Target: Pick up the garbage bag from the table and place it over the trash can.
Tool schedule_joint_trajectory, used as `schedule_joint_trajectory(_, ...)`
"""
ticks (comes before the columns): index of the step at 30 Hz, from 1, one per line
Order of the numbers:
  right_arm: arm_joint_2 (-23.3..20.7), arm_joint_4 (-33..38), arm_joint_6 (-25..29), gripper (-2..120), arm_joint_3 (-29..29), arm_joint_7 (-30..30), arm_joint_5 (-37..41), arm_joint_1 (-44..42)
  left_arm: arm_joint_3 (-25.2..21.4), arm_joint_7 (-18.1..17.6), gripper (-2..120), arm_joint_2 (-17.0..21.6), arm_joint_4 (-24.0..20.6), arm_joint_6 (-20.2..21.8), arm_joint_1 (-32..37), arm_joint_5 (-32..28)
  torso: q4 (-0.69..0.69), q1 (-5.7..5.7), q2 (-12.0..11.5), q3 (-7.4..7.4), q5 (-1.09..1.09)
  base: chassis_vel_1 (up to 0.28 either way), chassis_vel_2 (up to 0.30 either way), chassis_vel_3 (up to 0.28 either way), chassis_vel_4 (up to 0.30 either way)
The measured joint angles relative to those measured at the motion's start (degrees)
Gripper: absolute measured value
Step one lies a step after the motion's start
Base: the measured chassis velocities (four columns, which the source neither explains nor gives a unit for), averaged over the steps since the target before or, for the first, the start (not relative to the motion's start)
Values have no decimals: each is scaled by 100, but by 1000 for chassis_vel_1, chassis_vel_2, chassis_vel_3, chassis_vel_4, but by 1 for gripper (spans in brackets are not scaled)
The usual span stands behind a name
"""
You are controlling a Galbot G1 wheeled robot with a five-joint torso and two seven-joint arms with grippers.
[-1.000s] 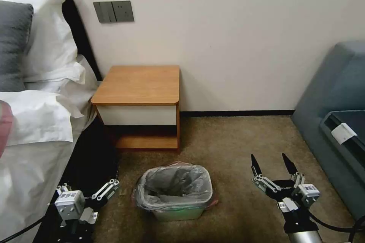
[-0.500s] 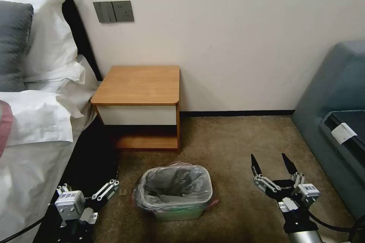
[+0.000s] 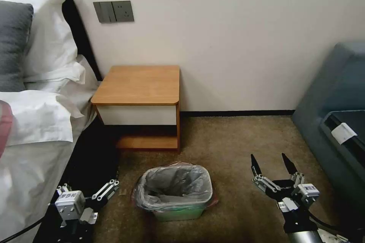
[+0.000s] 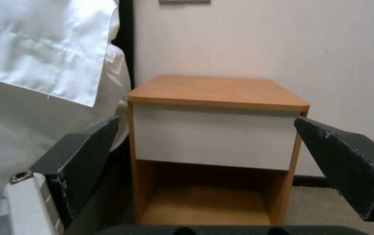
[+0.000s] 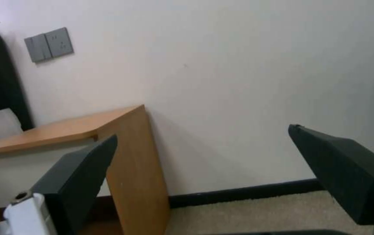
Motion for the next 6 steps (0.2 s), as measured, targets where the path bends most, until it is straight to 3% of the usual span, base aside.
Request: schedule_joint_trajectory(6, 0, 0, 0, 100, 0, 0, 0, 0, 0, 1, 100, 0, 0, 0, 0, 0, 0, 0, 0, 0, 0, 0, 0, 0, 0)
